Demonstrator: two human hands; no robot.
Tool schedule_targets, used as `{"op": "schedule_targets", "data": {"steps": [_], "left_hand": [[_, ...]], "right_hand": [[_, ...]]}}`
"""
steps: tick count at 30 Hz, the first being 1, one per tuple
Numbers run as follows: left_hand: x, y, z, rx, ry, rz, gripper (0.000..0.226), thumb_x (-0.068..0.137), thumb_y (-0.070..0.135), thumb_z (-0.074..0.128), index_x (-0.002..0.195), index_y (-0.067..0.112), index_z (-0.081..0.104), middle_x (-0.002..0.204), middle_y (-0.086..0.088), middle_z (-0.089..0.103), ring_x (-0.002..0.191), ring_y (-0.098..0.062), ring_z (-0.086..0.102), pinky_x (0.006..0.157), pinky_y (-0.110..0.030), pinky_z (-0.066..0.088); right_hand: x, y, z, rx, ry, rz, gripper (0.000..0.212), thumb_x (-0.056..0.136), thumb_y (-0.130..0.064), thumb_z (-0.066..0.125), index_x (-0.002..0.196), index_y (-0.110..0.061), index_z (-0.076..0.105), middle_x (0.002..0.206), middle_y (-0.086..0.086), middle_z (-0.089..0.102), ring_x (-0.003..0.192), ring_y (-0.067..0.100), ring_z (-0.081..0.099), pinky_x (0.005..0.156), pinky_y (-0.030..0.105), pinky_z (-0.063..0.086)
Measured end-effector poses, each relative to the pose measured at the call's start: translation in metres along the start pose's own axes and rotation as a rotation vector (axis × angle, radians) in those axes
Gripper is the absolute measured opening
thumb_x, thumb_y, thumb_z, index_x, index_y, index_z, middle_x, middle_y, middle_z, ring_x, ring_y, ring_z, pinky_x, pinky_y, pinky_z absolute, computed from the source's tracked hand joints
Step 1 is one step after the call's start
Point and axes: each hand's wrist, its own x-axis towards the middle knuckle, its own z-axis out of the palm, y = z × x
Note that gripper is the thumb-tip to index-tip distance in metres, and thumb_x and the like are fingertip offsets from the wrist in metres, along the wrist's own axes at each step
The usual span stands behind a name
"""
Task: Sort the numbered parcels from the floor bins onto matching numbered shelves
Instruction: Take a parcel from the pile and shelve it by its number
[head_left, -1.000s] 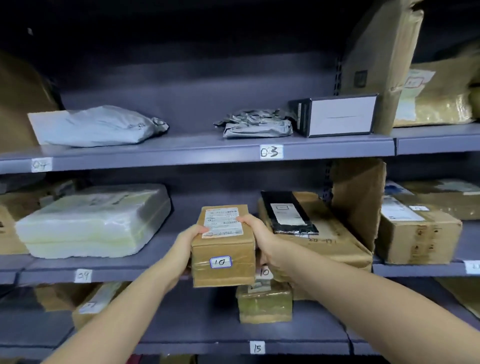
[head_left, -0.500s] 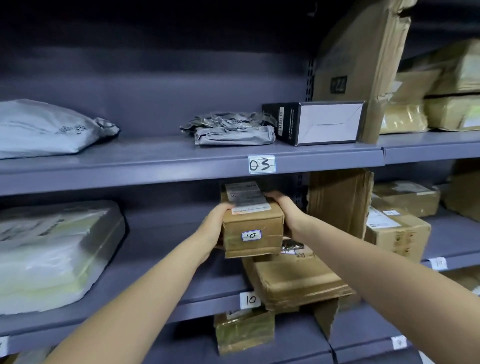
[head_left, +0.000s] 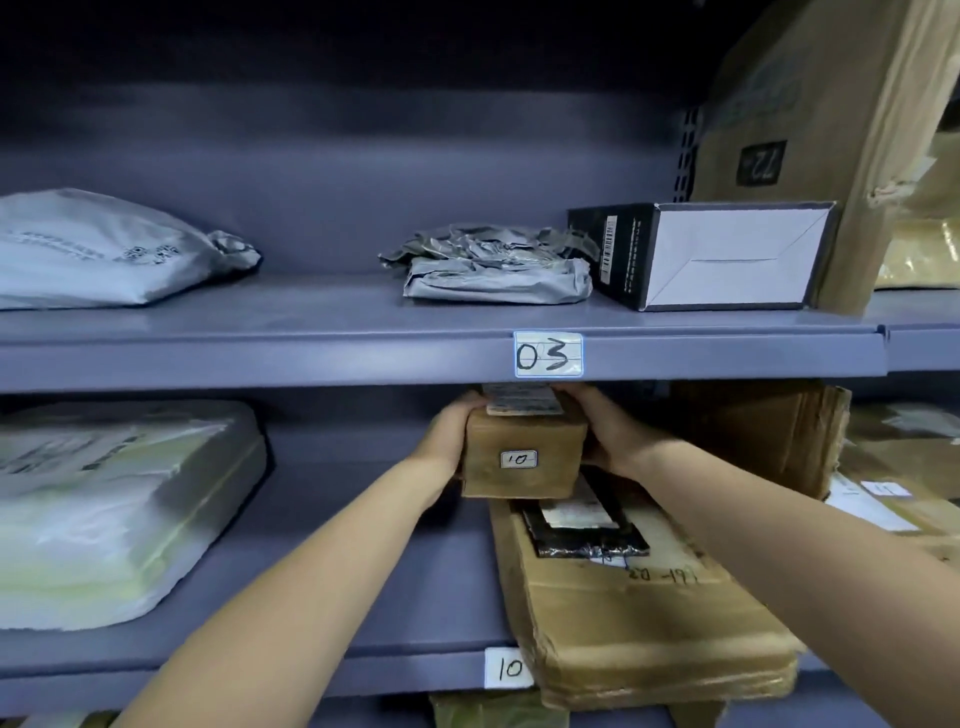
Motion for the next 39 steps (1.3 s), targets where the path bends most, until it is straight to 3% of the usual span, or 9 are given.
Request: {"op": "schedule_targets", "data": {"steps": [6, 8, 12, 16, 19, 22, 28, 34, 39], "left_hand": [[0.009, -0.020, -0.042, 0.052, 0.046, -0.086, 0.037, 0.097, 0.038, 0.039, 0.068, 0.021, 0.053, 0.044, 0.008, 0.055, 0.039, -0.007, 0.052, 0.050, -0.022, 0.036], [0.012, -0.029, -0.050, 0.010, 0.073, -0.117, 0.036, 0.095, 0.039, 0.041, 0.070, 0.020, 0.057, 0.053, 0.003, 0.059, 0.048, -0.013, 0.053, 0.054, -0.024, 0.035], [0.017, -0.036, -0.069, -0.097, 0.102, -0.102, 0.037, 0.094, 0.033, 0.041, 0.076, 0.016, 0.068, 0.065, -0.004, 0.069, 0.062, -0.021, 0.060, 0.063, -0.028, 0.044], [0.026, -0.049, -0.086, -0.029, 0.078, -0.176, 0.037, 0.096, 0.034, 0.042, 0.084, 0.015, 0.071, 0.081, -0.007, 0.073, 0.068, -0.019, 0.066, 0.067, -0.028, 0.047], [0.033, -0.063, -0.082, 0.037, 0.075, -0.263, 0.035, 0.098, 0.035, 0.043, 0.089, 0.017, 0.071, 0.087, -0.005, 0.074, 0.076, -0.018, 0.066, 0.072, -0.027, 0.048], [0.042, -0.071, -0.076, 0.068, 0.058, -0.290, 0.036, 0.099, 0.039, 0.042, 0.094, 0.019, 0.072, 0.096, -0.005, 0.075, 0.089, -0.020, 0.069, 0.091, -0.031, 0.049], [0.047, -0.071, -0.070, 0.086, 0.060, -0.273, 0.035, 0.101, 0.036, 0.040, 0.093, 0.019, 0.070, 0.094, -0.003, 0.073, 0.085, -0.018, 0.068, 0.086, -0.030, 0.050], [0.063, -0.077, -0.076, 0.298, 0.182, -0.200, 0.045, 0.093, 0.042, 0.055, 0.119, 0.006, 0.061, 0.116, -0.017, 0.067, 0.107, -0.033, 0.063, 0.094, -0.038, 0.048], [0.031, -0.039, -0.068, 0.465, 0.168, -0.113, 0.041, 0.092, 0.034, 0.060, 0.117, 0.001, 0.058, 0.110, -0.020, 0.066, 0.091, -0.031, 0.061, 0.082, -0.038, 0.047]], "right_hand": [[0.022, 0.010, 0.051, -0.177, 0.022, -0.024, 0.044, 0.070, -0.062, 0.067, 0.099, -0.030, 0.067, 0.109, -0.011, 0.065, 0.103, 0.014, 0.056, 0.084, 0.026, 0.044], [0.025, 0.011, 0.058, -0.265, 0.071, -0.090, 0.033, 0.086, -0.048, 0.064, 0.115, -0.034, 0.061, 0.111, -0.014, 0.059, 0.104, 0.012, 0.051, 0.078, 0.020, 0.039], [0.035, 0.006, 0.083, -0.259, -0.048, -0.027, 0.013, 0.098, -0.030, 0.053, 0.102, -0.021, 0.061, 0.110, 0.005, 0.064, 0.095, 0.021, 0.058, 0.079, 0.032, 0.052], [0.052, 0.018, 0.101, -0.530, -0.027, -0.021, 0.032, 0.099, -0.021, 0.049, 0.130, -0.015, 0.049, 0.127, 0.014, 0.056, 0.115, 0.032, 0.056, 0.071, 0.033, 0.051], [0.060, 0.028, 0.097, -0.829, 0.053, -0.114, 0.037, 0.097, -0.014, 0.048, 0.134, -0.008, 0.049, 0.137, 0.016, 0.051, 0.127, 0.032, 0.048, 0.096, 0.031, 0.044], [0.068, 0.031, 0.091, -0.885, 0.100, -0.135, 0.034, 0.094, -0.011, 0.051, 0.126, -0.006, 0.058, 0.134, 0.014, 0.056, 0.127, 0.029, 0.050, 0.100, 0.028, 0.040], [0.072, 0.027, 0.087, -0.896, 0.102, -0.125, 0.037, 0.093, -0.014, 0.054, 0.129, -0.004, 0.057, 0.138, 0.014, 0.053, 0.130, 0.029, 0.048, 0.104, 0.028, 0.038], [0.060, 0.019, 0.079, -0.791, 0.049, -0.101, 0.035, 0.096, -0.014, 0.055, 0.127, 0.002, 0.054, 0.132, 0.018, 0.056, 0.124, 0.030, 0.051, 0.104, 0.034, 0.041], [0.031, 0.013, 0.073, -0.813, 0.039, -0.187, 0.036, 0.096, -0.026, 0.056, 0.124, -0.005, 0.058, 0.128, 0.013, 0.059, 0.118, 0.028, 0.055, 0.098, 0.033, 0.043]]}}
